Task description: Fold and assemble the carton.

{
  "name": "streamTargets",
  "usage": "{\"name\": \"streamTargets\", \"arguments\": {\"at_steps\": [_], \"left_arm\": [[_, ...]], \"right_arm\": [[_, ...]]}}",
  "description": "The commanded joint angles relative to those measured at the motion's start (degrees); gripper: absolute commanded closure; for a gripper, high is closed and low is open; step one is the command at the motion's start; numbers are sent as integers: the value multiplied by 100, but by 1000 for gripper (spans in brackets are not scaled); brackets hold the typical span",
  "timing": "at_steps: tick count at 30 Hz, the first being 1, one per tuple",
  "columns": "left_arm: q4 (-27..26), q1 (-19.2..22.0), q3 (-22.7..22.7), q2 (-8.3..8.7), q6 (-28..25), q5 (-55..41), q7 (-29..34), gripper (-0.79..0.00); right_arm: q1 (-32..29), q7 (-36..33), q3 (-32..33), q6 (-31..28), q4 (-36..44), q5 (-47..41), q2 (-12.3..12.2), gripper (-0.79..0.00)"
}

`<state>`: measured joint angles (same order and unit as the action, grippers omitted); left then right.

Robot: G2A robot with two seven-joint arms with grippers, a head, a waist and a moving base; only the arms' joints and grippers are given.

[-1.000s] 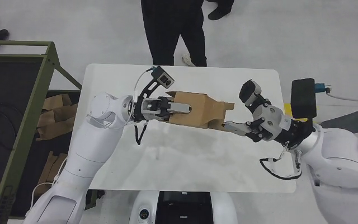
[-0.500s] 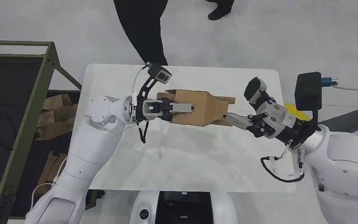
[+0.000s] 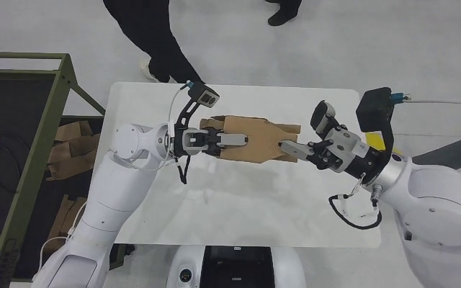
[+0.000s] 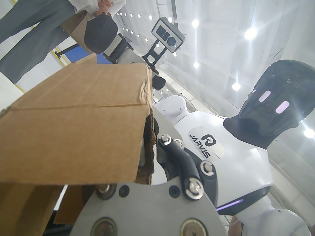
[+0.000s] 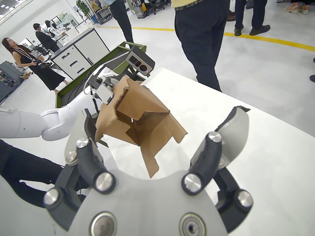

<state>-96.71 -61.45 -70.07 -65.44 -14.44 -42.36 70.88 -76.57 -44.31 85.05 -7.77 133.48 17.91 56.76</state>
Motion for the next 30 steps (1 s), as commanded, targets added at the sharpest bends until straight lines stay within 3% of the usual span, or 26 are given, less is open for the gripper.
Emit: {"name": "streamTargets", "arguments": {"at_steps": [1, 12, 30], "left_arm": [[-1, 7, 8, 0, -7, -15, 31, 0], [-2, 6, 33, 3, -1, -20, 86, 0], [28, 8, 74, -2, -19, -75, 90, 0]], "right_arm": [[-39, 2, -7, -18, -41, -14, -2, -785], [-187, 92, -69, -265, -192, -98, -5, -785], [-271, 5, -123, -21, -352, -236, -5, -785]]}}
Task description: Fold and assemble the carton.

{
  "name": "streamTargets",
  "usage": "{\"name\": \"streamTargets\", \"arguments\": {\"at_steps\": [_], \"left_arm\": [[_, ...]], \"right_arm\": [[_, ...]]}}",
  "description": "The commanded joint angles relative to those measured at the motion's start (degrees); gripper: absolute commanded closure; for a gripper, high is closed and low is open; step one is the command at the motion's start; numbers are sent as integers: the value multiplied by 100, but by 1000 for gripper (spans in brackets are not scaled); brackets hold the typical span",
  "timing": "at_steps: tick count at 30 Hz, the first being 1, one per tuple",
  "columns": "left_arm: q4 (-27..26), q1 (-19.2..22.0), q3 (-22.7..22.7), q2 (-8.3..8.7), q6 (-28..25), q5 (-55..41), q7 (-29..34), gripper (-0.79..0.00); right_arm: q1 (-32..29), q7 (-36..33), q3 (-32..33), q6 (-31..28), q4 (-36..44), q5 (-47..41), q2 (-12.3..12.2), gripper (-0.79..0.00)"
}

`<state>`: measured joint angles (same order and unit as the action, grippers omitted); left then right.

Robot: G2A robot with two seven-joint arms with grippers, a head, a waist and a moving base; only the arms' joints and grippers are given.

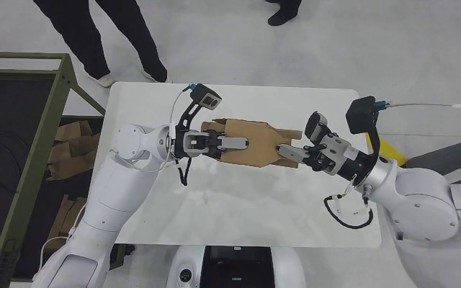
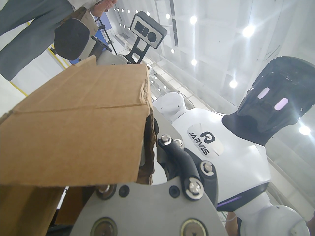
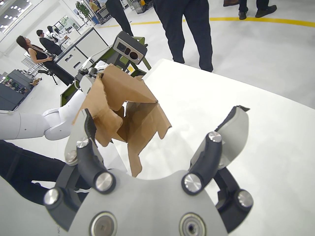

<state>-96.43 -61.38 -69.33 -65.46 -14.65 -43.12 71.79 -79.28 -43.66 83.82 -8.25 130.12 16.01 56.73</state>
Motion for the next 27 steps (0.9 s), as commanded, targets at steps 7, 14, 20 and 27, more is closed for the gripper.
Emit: {"name": "streamTargets", "arguments": {"at_steps": [7, 14, 20, 27], "left_arm": [[9, 35, 35, -6, 15, -15, 6, 0], [21, 61, 69, -14, 1, -39, 24, 0], [20, 53, 88, -15, 4, -26, 35, 0], [18, 36, 85, -13, -5, -9, 36, 0]], "right_arm": [[25, -236, -24, 102, -75, -236, -10, -785], [151, -349, -171, 221, -135, -135, -12, -785], [301, -397, -357, 344, -197, -80, -3, -785], [492, -499, -594, 483, -273, -113, 13, -785]]}}
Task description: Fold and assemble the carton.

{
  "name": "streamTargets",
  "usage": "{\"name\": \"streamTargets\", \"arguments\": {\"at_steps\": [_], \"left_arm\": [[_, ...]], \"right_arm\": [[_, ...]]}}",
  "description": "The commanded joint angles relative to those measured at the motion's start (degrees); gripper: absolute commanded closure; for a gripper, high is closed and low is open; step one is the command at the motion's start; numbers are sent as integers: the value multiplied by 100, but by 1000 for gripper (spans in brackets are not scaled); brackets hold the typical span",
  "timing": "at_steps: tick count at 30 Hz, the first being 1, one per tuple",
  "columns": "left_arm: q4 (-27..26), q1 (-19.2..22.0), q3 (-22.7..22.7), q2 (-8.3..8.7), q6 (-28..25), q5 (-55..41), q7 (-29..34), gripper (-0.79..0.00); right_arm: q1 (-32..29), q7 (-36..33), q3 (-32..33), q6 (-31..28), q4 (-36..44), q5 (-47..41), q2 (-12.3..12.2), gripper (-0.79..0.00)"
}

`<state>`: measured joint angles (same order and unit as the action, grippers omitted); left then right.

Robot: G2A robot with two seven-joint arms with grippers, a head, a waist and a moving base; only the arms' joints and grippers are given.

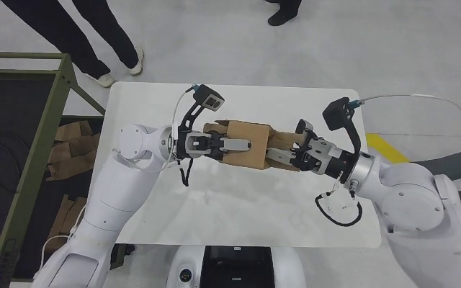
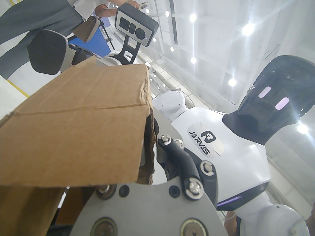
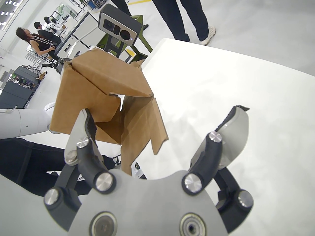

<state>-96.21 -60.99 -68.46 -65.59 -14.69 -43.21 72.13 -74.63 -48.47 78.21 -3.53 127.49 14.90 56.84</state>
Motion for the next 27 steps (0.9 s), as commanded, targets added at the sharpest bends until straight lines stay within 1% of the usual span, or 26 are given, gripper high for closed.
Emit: {"name": "streamTargets", "arguments": {"at_steps": [1, 19, 24, 27], "left_arm": [[-7, -8, -3, 1, -1, 0, 2, 0], [-51, -68, -45, 18, 28, 32, 32, 0], [-54, -82, -61, 22, 22, 42, 23, 0], [-47, -88, -69, 25, 31, 50, 22, 0]], "right_arm": [[54, -25, -62, 29, -22, 1, 4, -785], [333, -75, -380, 218, -171, -12, 34, -785], [310, 15, -319, 249, -222, -171, 37, -785], [233, 90, -171, 235, -236, -325, 30, -785]]}}
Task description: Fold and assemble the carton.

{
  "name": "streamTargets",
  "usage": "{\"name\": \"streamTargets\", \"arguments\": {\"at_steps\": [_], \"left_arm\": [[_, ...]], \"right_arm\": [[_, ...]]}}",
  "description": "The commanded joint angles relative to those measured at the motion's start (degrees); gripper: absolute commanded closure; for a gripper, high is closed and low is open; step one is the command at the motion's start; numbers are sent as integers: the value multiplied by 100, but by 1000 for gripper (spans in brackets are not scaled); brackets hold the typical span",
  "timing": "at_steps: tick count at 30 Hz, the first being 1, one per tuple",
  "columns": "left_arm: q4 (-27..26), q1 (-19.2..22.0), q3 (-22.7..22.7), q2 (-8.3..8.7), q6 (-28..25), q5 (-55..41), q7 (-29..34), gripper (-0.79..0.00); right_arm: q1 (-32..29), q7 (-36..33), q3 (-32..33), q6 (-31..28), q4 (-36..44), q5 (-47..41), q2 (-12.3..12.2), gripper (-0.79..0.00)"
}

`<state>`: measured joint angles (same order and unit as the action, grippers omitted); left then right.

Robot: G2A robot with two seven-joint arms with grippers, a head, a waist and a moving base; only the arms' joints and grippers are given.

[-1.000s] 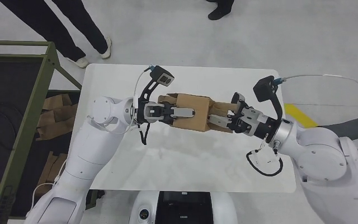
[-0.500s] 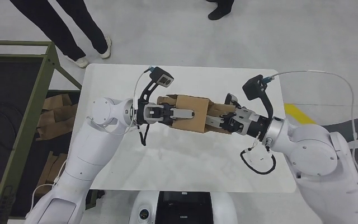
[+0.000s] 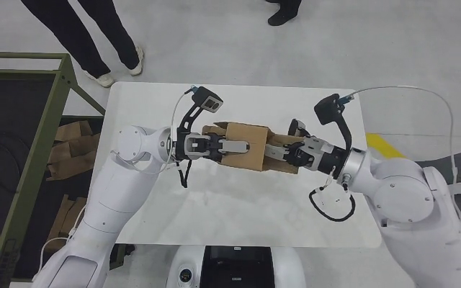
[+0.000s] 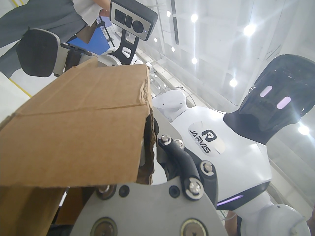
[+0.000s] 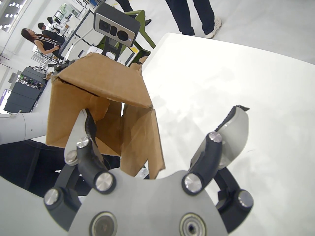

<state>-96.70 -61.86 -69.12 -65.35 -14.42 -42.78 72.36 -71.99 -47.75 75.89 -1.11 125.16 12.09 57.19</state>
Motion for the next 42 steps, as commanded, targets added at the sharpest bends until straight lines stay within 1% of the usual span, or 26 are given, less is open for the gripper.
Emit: {"name": "streamTargets", "arguments": {"at_steps": [1, 9, 14, 18, 25, 28, 31, 33, 40, 41, 42], "left_arm": [[4, -3, -7, 2, 0, 5, -7, 0], [25, 8, -22, 5, -5, 3, -13, 0], [34, 24, -16, 2, -26, -16, -32, 0], [50, 39, -10, 1, -30, -6, -37, 0], [98, 58, -4, -1, -41, -3, -46, 0], [110, 66, 5, -2, -28, -4, -38, 0], [114, 78, 16, -3, -35, 2, -26, 0], [118, 83, 22, -4, -39, 2, -28, 0], [137, 86, 11, -4, -55, -12, -35, 0], [143, 85, 6, -2, -56, -2, -36, 0], [150, 83, 4, -2, -61, 0, -32, 0]], "right_arm": [[-70, 24, 123, -21, 1, -97, -9, -785], [-481, -34, 702, -306, -43, -877, -52, -785], [-661, -163, 914, -494, -158, -1380, -68, -785], [-728, -325, 930, -599, -272, -1808, -72, -785], [-663, -715, 857, -798, -468, -2484, -77, -785], [-616, -726, 829, -800, -516, -2520, -78, -785], [-560, -703, 720, -593, -537, -2307, -82, -785], [-500, -725, 602, -532, -561, -2315, -76, -785], [-304, -669, 382, -472, -608, -2277, -61, -785], [-290, -663, 372, -468, -608, -2287, -60, -754], [-278, -660, 372, -466, -604, -2293, -61, -702]]}}
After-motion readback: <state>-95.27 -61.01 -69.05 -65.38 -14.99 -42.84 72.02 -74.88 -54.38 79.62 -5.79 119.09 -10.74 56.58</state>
